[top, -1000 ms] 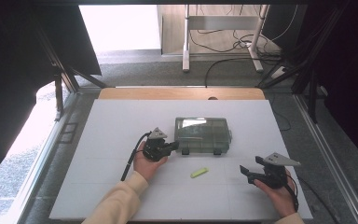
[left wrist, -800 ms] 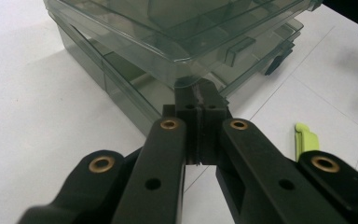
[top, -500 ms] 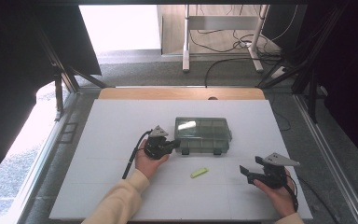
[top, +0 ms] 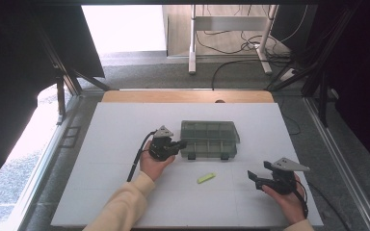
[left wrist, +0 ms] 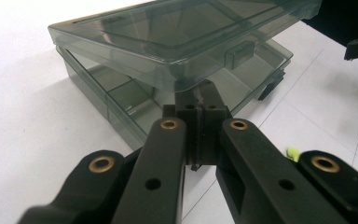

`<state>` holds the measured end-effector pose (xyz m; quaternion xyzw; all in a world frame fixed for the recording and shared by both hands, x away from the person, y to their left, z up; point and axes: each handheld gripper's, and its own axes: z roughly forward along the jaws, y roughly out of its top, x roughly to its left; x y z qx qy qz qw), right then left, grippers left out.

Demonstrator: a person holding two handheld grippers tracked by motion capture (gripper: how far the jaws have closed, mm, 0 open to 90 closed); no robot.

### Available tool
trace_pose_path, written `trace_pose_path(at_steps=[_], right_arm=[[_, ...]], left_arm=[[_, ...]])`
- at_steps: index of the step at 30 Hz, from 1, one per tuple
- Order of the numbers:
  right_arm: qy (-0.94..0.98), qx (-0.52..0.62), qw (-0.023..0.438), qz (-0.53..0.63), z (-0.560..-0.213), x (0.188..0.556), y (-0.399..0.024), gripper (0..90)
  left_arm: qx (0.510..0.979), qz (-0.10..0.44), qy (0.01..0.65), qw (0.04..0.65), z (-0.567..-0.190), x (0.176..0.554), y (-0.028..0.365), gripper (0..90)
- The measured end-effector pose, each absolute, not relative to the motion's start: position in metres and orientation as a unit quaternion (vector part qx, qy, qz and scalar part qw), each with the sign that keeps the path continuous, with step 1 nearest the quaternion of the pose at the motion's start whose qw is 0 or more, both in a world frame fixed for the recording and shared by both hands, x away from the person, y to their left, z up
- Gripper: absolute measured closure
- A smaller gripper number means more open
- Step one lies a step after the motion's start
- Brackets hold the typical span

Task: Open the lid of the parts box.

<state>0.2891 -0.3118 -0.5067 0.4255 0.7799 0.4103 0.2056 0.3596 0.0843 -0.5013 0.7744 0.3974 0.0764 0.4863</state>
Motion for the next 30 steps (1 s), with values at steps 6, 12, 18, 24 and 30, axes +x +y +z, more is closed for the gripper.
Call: trace_pose_path(at_steps=[6,12,18,24,30], right_arm=[[0.779,0.426,0.205,0.41,-0.5067,0.2891,-0.3119,22.9],[0.78,0.427,0.206,0.409,-0.5068,0.2893,-0.3118,22.9],[0.78,0.426,0.206,0.409,-0.5069,0.2893,-0.3117,22.9],[0.779,0.427,0.206,0.41,-0.5068,0.2893,-0.3117,22.9],[0.779,0.427,0.206,0.41,-0.5068,0.2893,-0.3118,22.9]], left_arm=[[0.773,0.076,0.396,0.49,-0.4985,0.3616,0.0828,89.7],[0.773,0.078,0.392,0.492,-0.4963,0.3632,0.0801,89.7],[0.772,0.08,0.393,0.494,-0.4955,0.3659,0.08,89.7],[0.77,0.08,0.391,0.498,-0.493,0.3668,0.0791,89.7],[0.77,0.079,0.39,0.498,-0.4926,0.3674,0.0792,89.7]])
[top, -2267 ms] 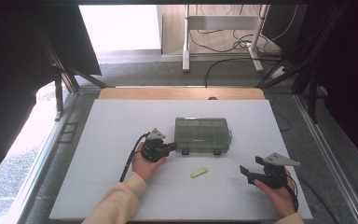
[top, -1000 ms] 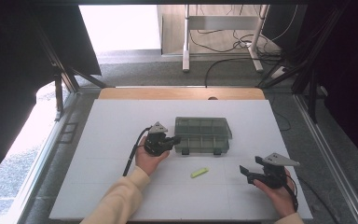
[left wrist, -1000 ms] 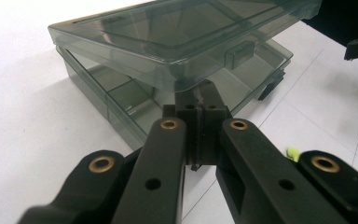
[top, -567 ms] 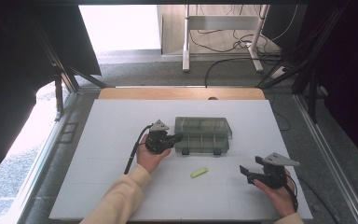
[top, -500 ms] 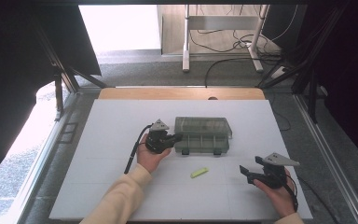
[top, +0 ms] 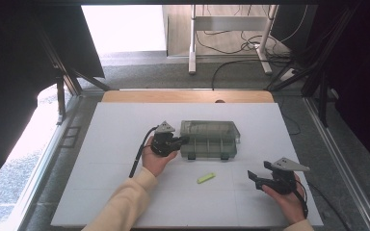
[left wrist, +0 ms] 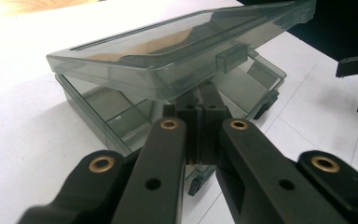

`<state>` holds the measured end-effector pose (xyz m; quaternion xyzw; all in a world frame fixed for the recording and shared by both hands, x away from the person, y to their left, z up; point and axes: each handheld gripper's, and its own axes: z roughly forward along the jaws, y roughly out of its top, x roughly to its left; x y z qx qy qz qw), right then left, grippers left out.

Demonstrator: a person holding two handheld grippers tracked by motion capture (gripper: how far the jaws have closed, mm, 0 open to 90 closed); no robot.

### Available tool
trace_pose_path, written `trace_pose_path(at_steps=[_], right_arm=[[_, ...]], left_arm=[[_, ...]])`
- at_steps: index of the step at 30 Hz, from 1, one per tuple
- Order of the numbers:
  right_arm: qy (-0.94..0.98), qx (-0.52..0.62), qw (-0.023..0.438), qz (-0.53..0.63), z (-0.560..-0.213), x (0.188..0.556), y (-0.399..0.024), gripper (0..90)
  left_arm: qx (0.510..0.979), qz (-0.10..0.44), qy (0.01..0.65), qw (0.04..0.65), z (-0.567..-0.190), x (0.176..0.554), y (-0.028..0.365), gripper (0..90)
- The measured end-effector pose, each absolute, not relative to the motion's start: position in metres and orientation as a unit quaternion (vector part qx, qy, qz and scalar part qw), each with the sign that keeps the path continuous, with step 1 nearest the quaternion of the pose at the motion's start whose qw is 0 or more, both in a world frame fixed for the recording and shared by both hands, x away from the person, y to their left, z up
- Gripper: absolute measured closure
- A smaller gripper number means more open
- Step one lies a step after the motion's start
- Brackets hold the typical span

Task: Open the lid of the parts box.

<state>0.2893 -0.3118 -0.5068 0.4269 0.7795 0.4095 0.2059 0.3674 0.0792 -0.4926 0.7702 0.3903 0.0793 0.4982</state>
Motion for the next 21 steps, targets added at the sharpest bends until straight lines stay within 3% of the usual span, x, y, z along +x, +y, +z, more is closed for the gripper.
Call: trace_pose_path(at_steps=[21], right_arm=[[0.779,0.426,0.209,0.41,-0.506,0.2898,-0.3112,22.9]], left_arm=[[0.77,0.079,0.392,0.498,-0.4923,0.3674,0.0801,89.7]])
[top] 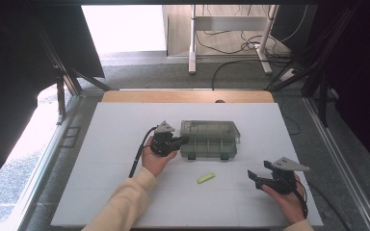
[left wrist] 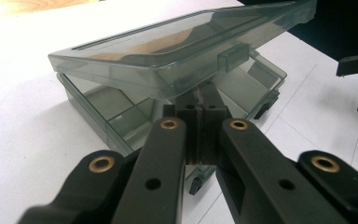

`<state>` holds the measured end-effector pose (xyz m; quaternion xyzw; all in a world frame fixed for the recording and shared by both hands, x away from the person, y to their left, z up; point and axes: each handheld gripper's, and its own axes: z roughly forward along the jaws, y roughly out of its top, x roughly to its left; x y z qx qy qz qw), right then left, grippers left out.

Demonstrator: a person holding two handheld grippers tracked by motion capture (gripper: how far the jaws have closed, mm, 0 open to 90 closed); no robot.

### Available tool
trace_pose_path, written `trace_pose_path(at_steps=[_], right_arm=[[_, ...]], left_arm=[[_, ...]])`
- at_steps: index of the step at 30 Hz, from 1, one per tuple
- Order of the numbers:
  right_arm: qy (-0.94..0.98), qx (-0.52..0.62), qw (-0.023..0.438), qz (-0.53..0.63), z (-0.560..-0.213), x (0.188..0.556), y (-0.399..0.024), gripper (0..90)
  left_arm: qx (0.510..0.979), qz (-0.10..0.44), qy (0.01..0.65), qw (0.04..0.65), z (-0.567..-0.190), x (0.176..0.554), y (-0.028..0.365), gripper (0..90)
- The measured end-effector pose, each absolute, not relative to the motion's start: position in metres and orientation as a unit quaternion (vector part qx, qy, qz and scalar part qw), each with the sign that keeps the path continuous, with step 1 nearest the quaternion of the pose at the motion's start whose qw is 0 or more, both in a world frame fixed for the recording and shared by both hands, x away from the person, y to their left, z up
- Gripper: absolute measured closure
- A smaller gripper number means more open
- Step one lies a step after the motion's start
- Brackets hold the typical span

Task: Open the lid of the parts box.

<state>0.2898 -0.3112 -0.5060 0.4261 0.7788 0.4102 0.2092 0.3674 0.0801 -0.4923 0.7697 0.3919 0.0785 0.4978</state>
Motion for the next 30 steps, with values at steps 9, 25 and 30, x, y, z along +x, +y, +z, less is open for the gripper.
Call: trace_pose_path(at_steps=[9,25,30], right_arm=[[0.778,0.42,0.216,0.414,-0.502,0.293,-0.305,22.9],[0.783,0.394,0.232,0.422,-0.489,0.323,-0.271,24.0],[0.787,0.383,0.229,0.426,-0.489,0.331,-0.265,24.4]], left_arm=[[0.771,0.079,0.392,0.497,-0.493,0.368,0.08,89.7],[0.771,0.078,0.391,0.497,-0.493,0.368,0.08,89.7],[0.771,0.077,0.39,0.497,-0.493,0.368,0.08,89.7]])
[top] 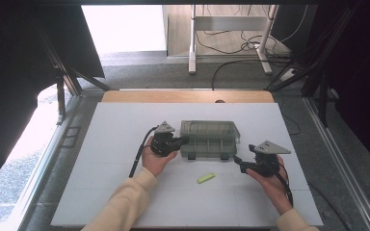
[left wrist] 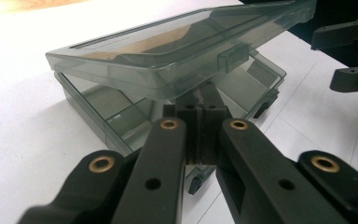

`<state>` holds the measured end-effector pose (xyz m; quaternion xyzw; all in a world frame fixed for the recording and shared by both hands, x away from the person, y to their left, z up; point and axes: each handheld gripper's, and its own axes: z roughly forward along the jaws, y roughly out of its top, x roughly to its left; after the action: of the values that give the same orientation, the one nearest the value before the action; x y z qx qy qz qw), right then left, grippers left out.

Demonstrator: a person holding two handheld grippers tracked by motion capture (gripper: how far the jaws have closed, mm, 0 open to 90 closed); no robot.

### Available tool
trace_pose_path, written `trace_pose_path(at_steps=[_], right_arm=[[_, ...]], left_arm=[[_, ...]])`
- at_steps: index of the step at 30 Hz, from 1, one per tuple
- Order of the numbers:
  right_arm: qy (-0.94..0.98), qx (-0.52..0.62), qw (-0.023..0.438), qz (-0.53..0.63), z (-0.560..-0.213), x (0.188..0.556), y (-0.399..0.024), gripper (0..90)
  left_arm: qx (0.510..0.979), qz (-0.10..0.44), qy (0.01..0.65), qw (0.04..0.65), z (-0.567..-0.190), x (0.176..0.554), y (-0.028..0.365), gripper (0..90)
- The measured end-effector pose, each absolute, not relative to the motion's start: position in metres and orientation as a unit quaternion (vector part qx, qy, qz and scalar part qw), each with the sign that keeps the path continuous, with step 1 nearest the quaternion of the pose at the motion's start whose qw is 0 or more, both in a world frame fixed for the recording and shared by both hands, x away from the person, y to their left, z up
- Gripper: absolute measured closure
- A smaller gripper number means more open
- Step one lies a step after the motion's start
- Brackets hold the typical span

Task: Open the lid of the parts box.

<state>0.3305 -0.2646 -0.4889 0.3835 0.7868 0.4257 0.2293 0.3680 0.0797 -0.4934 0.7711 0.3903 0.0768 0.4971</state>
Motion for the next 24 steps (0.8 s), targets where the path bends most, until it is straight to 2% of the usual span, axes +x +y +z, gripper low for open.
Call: trace_pose_path(at_steps=[19,24], right_arm=[[0.789,0.377,0.236,0.425,-0.486,0.371,-0.256,26.1],[0.792,0.365,0.25,0.422,-0.487,0.38,-0.251,26.4]], left_arm=[[0.77,0.075,0.391,0.499,-0.492,0.368,0.081,89.7],[0.771,0.074,0.39,0.498,-0.493,0.368,0.08,89.7]])
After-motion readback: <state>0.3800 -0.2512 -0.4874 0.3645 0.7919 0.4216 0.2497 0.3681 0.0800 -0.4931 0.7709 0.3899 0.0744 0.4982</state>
